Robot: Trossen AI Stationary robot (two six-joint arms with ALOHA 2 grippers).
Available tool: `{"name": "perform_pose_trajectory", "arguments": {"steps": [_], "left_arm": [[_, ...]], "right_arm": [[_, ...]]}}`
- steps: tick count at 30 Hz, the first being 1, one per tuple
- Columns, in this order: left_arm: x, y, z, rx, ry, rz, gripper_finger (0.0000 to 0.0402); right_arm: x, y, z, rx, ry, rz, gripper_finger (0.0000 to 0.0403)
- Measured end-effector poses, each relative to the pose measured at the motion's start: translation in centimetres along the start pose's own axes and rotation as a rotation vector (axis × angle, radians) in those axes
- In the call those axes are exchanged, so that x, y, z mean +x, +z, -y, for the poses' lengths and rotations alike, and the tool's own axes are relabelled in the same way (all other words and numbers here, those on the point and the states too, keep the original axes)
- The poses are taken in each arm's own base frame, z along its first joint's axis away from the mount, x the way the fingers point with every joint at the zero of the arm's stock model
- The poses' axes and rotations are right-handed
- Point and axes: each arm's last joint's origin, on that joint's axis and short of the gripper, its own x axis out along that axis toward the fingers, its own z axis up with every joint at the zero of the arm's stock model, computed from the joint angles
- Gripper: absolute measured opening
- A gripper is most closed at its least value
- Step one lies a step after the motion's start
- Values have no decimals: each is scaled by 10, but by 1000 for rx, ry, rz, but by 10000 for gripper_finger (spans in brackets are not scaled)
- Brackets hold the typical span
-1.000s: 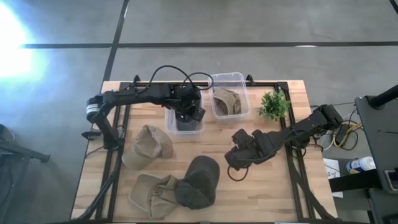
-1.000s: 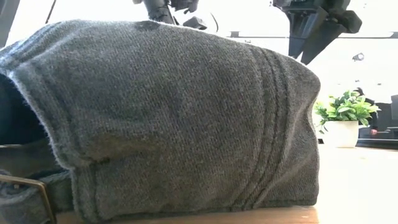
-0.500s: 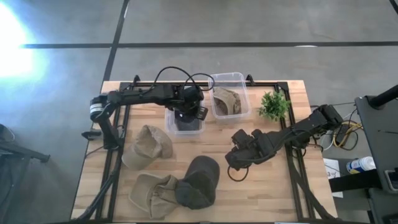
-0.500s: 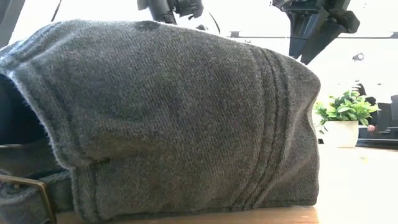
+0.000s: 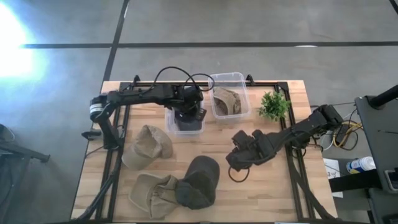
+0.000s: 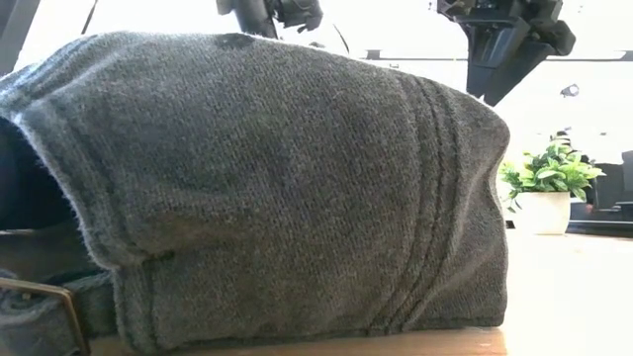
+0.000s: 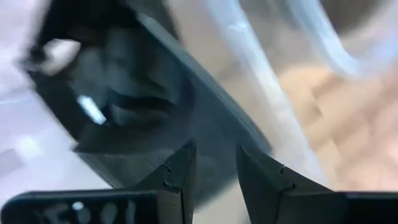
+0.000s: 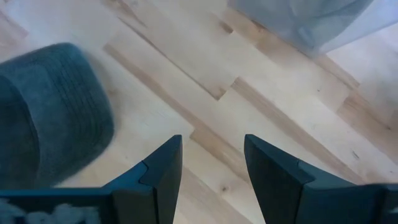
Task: Pick & Place hat
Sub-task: Put the black hat into the left transparent bin
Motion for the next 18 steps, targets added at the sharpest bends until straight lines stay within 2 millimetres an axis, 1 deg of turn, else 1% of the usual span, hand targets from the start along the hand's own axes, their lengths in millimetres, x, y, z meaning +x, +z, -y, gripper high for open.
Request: {"name": "perform_pose_trajectory", "arguments": {"steps": [3, 6, 8, 10, 12, 14, 18], "left_arm": [[-17, -16, 16, 150, -142, -75, 99], [-38, -44, 35, 380, -273, -122, 99], [-49, -68, 48, 536, -355, -161, 99], [-55, -93, 59, 647, -415, -207, 99], [-57, -117, 66, 717, -431, -258, 99], [-53, -137, 68, 758, -422, -303, 99], [-30, -164, 64, 714, -390, -362, 98]], "right_arm": [[1, -5, 0, -21, 8, -36, 169], [5, -9, -4, -94, 61, -99, 169], [11, -12, -11, -156, 155, -122, 169], [20, -15, -21, -221, 299, -122, 169], [31, -13, -28, -239, 427, -113, 169], [47, -12, -26, -222, 481, -114, 169], [73, -5, -18, -140, 536, -97, 169]]}}
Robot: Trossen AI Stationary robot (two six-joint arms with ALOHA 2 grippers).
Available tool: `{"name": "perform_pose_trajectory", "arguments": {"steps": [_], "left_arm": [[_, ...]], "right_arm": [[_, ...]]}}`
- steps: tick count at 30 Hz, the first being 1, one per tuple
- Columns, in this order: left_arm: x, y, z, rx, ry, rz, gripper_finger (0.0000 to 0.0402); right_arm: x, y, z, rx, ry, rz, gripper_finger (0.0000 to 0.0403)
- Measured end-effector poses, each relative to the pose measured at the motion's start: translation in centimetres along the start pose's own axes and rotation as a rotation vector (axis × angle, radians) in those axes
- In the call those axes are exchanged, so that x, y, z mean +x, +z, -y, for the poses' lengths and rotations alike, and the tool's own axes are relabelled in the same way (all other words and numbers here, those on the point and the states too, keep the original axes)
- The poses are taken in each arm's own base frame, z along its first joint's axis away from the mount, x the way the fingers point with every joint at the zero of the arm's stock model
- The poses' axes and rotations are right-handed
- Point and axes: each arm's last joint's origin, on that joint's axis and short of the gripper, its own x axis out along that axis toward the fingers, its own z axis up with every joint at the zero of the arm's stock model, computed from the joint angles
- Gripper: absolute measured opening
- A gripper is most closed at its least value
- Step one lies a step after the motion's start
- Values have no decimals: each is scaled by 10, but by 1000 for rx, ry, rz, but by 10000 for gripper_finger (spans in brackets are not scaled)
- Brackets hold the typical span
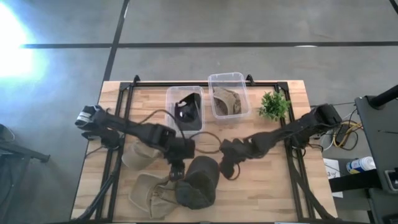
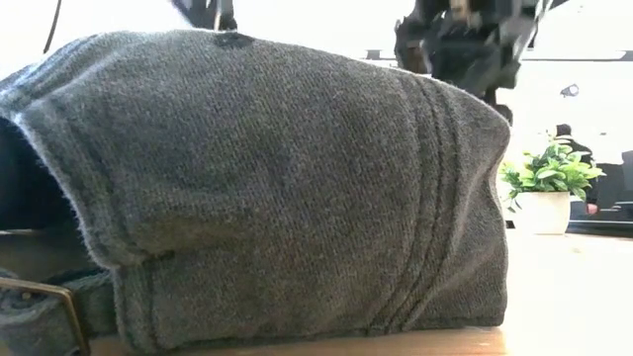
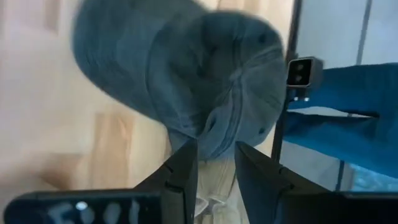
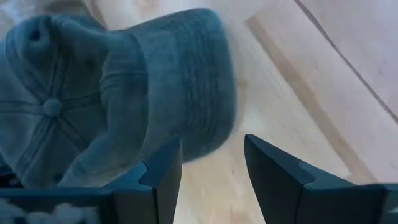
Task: Pick & Place hat
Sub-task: Put the black hat into the left transparent bin
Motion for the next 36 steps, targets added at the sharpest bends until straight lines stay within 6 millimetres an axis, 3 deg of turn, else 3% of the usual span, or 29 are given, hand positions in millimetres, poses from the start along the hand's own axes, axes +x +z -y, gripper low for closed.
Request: {"name": "perform_pose_trajectory", "arguments": {"steps": [11, 18, 23, 31, 36], "left_arm": [[79, -17, -9, -350, -293, 198, 98], [116, -51, -12, -541, -284, 93, 98], [132, -65, -16, -624, -174, 111, 98], [143, -72, -40, -717, 106, 157, 98], [151, -71, -36, -611, 72, 136, 98]], "right_arm": [[23, 4, 33, 91, -30, 19, 169], [40, 7, 31, 77, -8, 28, 169], [49, 10, 27, -5, 49, 44, 169], [54, 7, 28, -52, 81, 0, 169], [56, 6, 30, -19, 64, 6, 169]]}}
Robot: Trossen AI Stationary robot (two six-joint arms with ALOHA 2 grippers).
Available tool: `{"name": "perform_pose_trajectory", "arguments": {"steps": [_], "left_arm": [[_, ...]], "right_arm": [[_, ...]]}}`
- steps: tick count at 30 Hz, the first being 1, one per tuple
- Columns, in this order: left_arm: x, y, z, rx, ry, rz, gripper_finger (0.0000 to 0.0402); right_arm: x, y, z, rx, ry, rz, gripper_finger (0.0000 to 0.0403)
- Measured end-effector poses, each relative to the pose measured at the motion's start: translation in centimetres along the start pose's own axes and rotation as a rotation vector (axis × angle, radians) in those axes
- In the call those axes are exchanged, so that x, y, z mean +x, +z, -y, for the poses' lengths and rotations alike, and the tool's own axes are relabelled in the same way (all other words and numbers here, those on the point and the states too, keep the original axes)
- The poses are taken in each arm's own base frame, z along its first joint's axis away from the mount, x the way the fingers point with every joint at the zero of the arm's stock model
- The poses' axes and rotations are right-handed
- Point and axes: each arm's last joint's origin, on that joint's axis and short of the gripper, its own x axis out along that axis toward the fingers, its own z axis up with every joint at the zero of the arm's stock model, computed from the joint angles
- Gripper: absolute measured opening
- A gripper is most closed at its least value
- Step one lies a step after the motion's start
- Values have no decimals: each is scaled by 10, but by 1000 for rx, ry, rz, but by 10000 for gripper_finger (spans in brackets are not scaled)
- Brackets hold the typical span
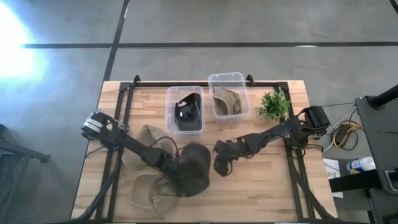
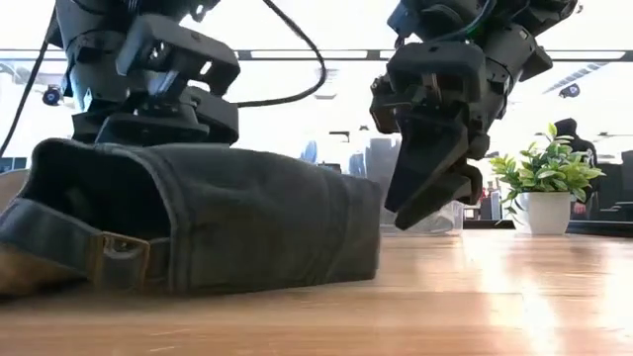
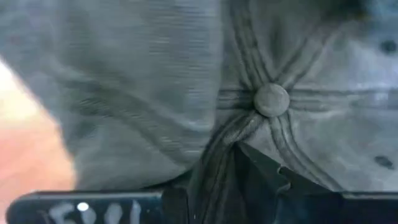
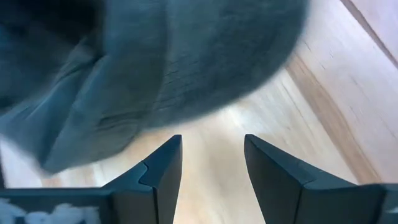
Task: Pick & Place hat
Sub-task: Put the black hat into the left transparent bin
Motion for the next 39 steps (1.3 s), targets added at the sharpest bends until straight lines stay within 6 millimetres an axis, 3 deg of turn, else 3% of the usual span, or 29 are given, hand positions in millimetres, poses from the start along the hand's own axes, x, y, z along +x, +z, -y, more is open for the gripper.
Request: {"name": "perform_pose_trajectory", "arguments": {"steps": [3, 8, 12, 17, 20, 24, 28, 32, 39], "left_arm": [[1, -3, 17, 148, -43, -7, 98], [2, -10, 48, 561, -65, -28, 98], [-1, -15, 62, 825, 97, -144, 98], [-28, -7, 82, 901, 287, -137, 98], [-49, -1, 98, 858, 265, -26, 98], [-72, 10, 108, 610, 236, 157, 98], [-54, 16, 100, 329, 175, 221, 99], [-31, 15, 93, 98, 6, 206, 99], [-6, 11, 62, -65, 0, 209, 99]], "right_arm": [[1, -2, 3, 31, -24, 9, 169], [1, -4, 8, 40, -69, -23, 169], [0, -8, 10, 34, -65, -88, 169], [-7, -9, 4, -22, 58, -173, 169], [-16, -6, 0, -51, 96, -160, 169], [-24, 0, 1, -61, 65, -78, 169], [-20, 10, 12, 38, 48, -18, 169], [-13, 15, 22, 114, 24, -10, 169], [-3, 19, 22, 112, 65, 13, 169]]}}
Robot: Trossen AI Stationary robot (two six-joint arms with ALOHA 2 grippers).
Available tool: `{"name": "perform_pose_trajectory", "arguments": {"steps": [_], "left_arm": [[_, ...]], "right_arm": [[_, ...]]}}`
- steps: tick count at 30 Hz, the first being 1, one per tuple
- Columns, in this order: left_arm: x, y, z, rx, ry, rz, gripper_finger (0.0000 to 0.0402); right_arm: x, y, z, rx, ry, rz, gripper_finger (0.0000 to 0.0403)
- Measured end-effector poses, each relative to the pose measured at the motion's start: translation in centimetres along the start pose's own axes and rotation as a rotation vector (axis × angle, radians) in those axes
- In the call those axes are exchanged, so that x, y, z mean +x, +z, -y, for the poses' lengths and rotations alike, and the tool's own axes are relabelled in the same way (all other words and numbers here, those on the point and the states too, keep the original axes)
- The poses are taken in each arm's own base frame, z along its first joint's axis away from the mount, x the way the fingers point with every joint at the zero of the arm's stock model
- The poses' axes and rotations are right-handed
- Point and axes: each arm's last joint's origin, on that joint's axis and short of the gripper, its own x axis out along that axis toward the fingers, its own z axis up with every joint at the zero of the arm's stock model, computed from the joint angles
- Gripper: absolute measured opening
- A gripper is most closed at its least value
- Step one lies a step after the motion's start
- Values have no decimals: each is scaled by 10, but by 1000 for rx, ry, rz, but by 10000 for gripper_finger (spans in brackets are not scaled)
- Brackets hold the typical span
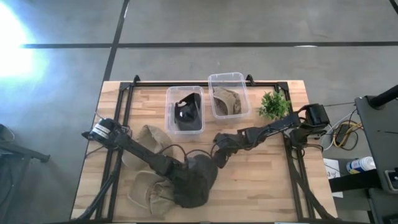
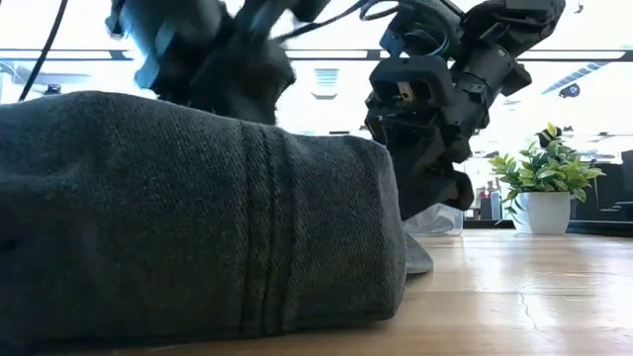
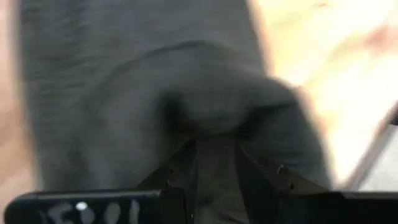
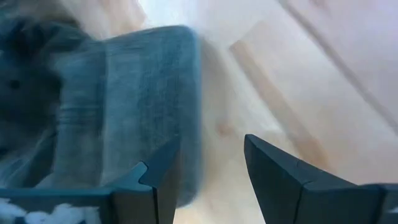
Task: Pick & Place hat
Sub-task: Put the black hat into the left transparent bin
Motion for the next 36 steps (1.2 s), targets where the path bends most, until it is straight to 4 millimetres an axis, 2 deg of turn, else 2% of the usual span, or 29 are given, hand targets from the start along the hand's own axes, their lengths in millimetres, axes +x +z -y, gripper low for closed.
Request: {"name": "perform_pose_trajectory", "arguments": {"steps": [4, 8, 14, 19, 23, 27, 31, 36], "left_arm": [[10, 1, -21, -8, 59, 8, 99], [15, 4, -28, 29, 69, 8, 99], [28, 7, -24, 99, -11, 5, 99], [40, 5, -20, 136, -72, 10, 99], [41, 6, -20, 181, -81, 18, 99], [40, 6, -20, 248, -74, 23, 99], [39, 7, -18, 289, -72, 35, 99], [32, 15, -6, 342, -63, 132, 99]], "right_arm": [[5, -1, 1, -6, 28, -28, 169], [12, -2, 1, -7, 56, -48, 169], [22, -1, 3, -14, 82, -33, 169], [25, 3, -2, -89, 173, 7, 169], [23, 4, -7, -202, 251, -6, 169], [19, 2, -11, -305, 378, -99, 169], [18, -1, -14, -306, 469, -179, 169], [16, -1, -22, -302, 511, -151, 163]]}}
